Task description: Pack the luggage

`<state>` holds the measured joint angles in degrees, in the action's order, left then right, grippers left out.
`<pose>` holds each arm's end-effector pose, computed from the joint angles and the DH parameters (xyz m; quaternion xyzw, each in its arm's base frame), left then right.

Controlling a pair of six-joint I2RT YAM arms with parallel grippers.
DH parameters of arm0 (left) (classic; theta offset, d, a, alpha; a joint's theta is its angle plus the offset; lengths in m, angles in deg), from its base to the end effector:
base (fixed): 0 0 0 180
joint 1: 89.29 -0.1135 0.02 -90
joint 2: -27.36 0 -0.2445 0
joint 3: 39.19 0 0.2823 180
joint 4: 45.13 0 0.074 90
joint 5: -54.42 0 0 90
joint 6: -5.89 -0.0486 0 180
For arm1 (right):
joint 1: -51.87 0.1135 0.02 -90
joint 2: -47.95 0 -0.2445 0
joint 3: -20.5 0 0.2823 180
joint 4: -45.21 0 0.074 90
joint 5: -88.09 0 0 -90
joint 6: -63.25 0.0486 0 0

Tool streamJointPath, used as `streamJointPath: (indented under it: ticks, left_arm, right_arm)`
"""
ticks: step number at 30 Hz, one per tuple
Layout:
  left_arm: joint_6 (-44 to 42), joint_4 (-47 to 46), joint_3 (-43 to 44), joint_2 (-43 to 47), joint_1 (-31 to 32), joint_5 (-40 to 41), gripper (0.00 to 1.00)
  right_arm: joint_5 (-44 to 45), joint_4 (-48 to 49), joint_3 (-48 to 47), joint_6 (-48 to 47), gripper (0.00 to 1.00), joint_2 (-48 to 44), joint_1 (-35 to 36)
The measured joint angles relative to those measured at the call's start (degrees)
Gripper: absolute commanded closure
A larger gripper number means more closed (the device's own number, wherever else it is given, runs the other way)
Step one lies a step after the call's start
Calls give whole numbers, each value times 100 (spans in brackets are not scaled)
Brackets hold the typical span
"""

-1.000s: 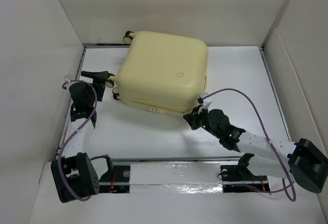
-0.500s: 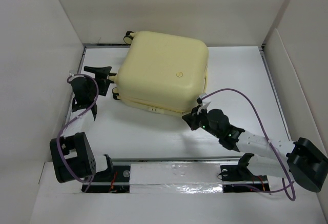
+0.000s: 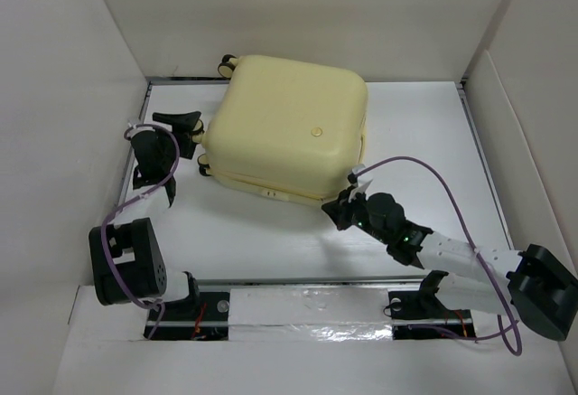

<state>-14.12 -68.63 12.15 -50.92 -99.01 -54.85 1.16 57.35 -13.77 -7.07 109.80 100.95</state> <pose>0.3395 0.0419 0.2178 -0.3719 0.6245 -0.4447 0.5234 0.1808 0.2046 0.1658 -0.1861 0.7735 0.3243 0.5118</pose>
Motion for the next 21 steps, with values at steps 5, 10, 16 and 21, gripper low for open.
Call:
streamJointPath:
  ticks: [5, 10, 16, 21]
  left_arm:
    - [295, -411, -103, -149, -48, 66, 100]
    - [240, -879, -461, -138, 107, 337, 100]
    - [96, -1224, -1248, 647, 1027, 1919, 100]
    - [15, -1294, -1993, 1613, 2033, 2253, 100]
  right_arm:
    - [-26, -7, 2, 2, 100, -2, -28]
    - [-42, -22, 2, 2, 100, -2, -37]
    - [-74, -42, -177, 0, 100, 317, -59]
    - [-92, -35, -946, -33, 100, 1209, 334]
